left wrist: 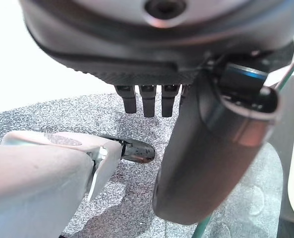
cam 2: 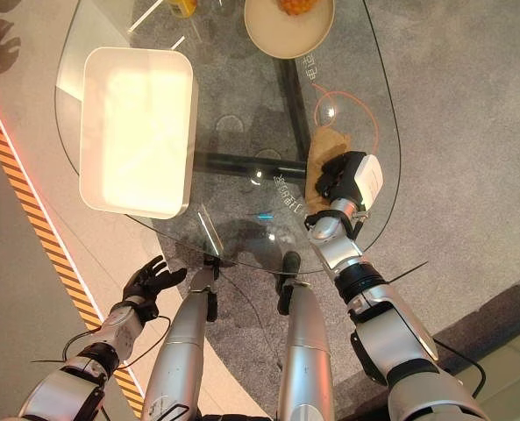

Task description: Wipe the table with a cloth and put it in the basket.

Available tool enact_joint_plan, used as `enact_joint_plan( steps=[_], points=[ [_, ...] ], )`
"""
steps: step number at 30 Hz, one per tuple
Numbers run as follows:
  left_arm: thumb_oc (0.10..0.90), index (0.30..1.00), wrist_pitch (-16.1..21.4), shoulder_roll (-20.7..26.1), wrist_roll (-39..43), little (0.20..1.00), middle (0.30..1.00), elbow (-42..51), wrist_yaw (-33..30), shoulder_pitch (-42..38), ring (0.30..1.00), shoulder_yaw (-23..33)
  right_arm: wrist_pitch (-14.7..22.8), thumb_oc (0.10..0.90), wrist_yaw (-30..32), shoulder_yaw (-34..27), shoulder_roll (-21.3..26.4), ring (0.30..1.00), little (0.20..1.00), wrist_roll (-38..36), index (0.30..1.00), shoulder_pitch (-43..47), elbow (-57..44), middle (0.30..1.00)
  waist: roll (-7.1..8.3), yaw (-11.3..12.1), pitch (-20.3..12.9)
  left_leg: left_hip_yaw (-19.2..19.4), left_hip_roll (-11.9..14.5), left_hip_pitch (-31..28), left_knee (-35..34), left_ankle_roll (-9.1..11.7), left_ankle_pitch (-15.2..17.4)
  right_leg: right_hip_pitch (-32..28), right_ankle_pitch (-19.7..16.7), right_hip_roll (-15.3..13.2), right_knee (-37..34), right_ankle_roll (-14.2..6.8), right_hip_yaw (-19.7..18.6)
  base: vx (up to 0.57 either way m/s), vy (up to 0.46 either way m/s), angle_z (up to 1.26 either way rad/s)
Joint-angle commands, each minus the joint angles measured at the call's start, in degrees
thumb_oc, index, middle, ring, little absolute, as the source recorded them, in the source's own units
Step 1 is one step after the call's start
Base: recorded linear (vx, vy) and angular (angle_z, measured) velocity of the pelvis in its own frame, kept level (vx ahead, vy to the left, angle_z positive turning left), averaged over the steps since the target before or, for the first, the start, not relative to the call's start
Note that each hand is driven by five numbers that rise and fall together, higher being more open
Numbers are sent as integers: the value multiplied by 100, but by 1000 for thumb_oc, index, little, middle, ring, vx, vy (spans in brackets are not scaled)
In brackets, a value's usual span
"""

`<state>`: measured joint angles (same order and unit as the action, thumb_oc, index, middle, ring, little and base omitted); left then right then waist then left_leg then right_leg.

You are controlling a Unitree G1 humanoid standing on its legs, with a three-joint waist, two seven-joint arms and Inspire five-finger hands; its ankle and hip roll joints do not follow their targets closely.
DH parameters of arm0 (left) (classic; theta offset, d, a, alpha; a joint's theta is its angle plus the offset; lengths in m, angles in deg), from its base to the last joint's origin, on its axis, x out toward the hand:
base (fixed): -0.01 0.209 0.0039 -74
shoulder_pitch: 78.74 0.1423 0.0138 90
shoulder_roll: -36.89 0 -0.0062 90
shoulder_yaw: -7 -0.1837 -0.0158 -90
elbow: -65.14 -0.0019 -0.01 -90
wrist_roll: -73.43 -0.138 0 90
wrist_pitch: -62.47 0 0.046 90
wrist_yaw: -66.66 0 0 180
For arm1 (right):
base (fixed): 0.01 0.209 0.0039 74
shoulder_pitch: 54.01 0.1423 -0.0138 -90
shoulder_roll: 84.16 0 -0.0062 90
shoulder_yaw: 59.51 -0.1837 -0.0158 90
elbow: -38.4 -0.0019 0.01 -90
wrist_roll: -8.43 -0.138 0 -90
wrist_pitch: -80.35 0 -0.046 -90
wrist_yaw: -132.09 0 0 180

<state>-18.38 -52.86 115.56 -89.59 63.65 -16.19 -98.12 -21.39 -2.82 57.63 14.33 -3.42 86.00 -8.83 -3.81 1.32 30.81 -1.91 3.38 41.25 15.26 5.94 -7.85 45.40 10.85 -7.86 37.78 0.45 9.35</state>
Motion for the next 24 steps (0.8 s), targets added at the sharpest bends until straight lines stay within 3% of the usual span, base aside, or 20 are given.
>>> enact_joint_plan(
  steps=[1,24],
  points=[
    [800,900,92,-76,170,900,900,-73,-69,29,900,-15,297,100,-261,302,135,300,200,460,300,342,-354,300,-164,26,-102,423,-508,70,787,-454,804,19,-714,360,-925,-187,-223,0,0,0],
    [800,900,107,-184,93,900,900,26,-11,107,900,8,241,100,-1191,936,-106,300,200,1110,300,600,-1270,300,-229,112,-102,461,-566,-44,639,-432,711,-58,-710,303,-1000,-164,-149,0,0,0]
  ],
)
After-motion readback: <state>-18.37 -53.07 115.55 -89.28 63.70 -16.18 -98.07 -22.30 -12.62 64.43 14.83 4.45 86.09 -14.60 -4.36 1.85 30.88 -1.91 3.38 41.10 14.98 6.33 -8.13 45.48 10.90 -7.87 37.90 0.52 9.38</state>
